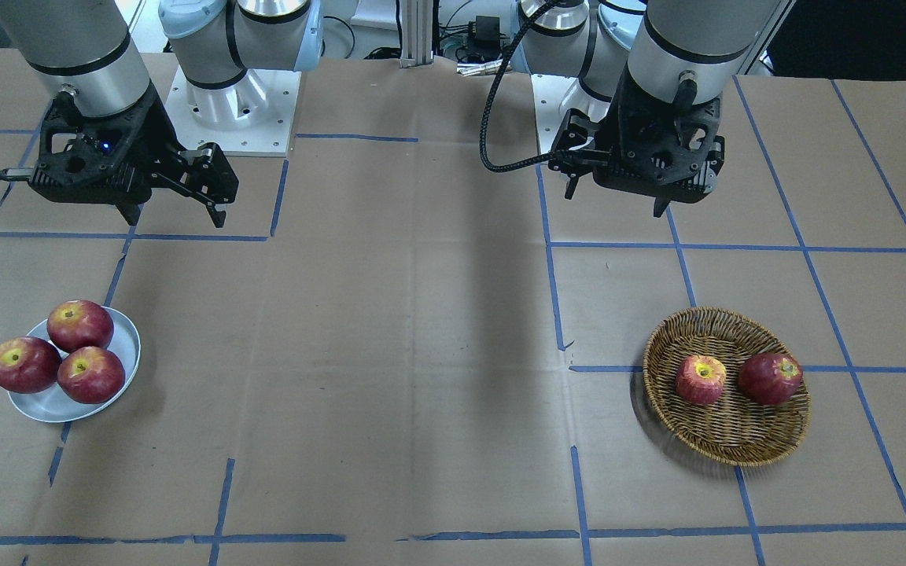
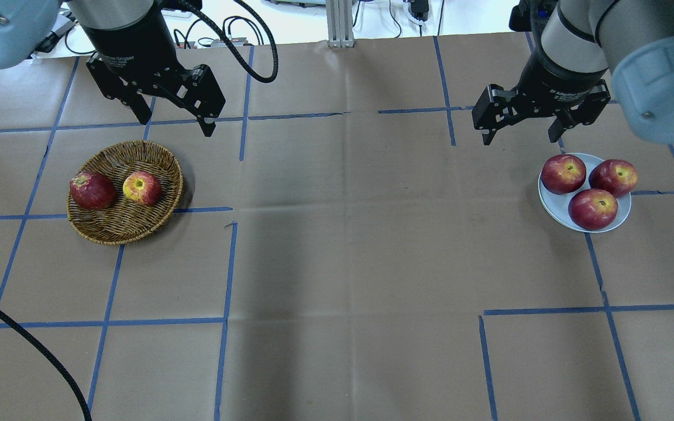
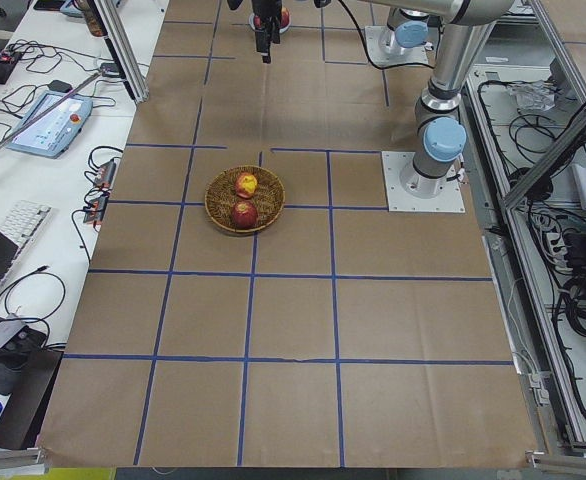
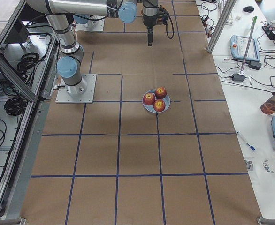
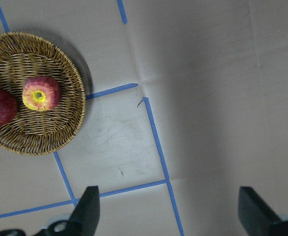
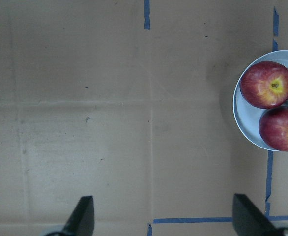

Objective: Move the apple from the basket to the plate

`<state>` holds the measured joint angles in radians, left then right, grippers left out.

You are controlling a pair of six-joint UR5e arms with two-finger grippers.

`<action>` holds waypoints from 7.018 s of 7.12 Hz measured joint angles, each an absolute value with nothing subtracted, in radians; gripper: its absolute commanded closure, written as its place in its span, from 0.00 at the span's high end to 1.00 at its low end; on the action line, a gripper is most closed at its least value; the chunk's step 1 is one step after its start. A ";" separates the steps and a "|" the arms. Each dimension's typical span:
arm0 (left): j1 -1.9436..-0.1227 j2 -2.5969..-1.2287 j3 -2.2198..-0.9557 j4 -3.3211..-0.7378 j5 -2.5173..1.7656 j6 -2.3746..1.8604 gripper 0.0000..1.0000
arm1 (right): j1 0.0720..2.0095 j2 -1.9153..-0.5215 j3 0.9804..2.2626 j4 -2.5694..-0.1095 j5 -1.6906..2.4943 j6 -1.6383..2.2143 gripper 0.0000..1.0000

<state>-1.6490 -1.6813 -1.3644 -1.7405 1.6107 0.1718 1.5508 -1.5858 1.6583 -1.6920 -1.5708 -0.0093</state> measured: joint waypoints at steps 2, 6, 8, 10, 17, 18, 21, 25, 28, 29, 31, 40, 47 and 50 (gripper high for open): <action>-1.649 -1.681 -1.365 -1.739 1.611 0.172 0.99 | 1.551 -1.586 1.658 -1.692 -1.571 -0.009 1.00; -1.649 -1.681 -1.363 -1.737 1.610 0.171 0.99 | 1.551 -1.586 1.658 -1.692 -1.571 -0.009 1.00; -1.649 -1.679 -1.360 -1.737 1.610 0.169 0.99 | 1.551 -1.586 1.659 -1.692 -1.571 -0.009 1.00; -1.649 -1.682 -1.359 -1.738 1.612 0.168 0.99 | 1.551 -1.585 1.659 -1.692 -1.571 -0.009 1.00; -1.555 -1.701 -1.479 -1.587 1.616 0.365 0.99 | 1.550 -1.586 1.658 -1.693 -1.569 -0.010 1.00; -1.501 -1.711 -1.540 -1.512 1.618 0.455 0.99 | 1.551 -1.586 1.658 -1.693 -1.569 -0.009 1.00; -1.309 -1.763 -1.730 -1.246 1.620 0.702 0.99 | 1.552 -1.586 1.657 -1.693 -1.569 -0.009 1.00; -1.239 -1.925 -1.815 -1.014 1.611 0.775 0.99 | 1.552 -1.586 1.657 -1.692 -1.569 -0.009 1.00; -1.242 -2.006 -1.820 -0.955 1.607 0.776 0.55 | 1.552 -1.586 1.657 -1.693 -1.569 -0.009 1.00; -1.242 -2.013 -1.821 -0.951 1.604 0.779 0.35 | 1.552 -1.585 1.656 -1.693 -1.569 -0.009 1.00; -1.252 -2.010 -1.816 -0.949 1.603 0.779 0.34 | 1.552 -1.585 1.655 -1.693 -1.568 -0.009 1.00; -1.892 -2.058 -1.623 -1.025 1.621 -0.057 0.35 | 1.552 -1.585 1.652 -1.693 -1.568 -0.009 1.00; -1.968 -2.187 -1.582 -0.949 1.606 -0.125 0.97 | 1.552 -1.585 1.651 -1.693 -1.568 -0.009 1.00; -1.969 -2.171 -1.580 -0.952 1.614 -0.126 0.99 | 1.552 -1.585 1.653 -1.694 -1.569 -0.010 1.00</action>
<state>-1.9687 -2.1714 -1.5802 -0.9517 1.6142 -0.1257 1.5524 -1.5846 1.6533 -1.6935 -1.5687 -0.0096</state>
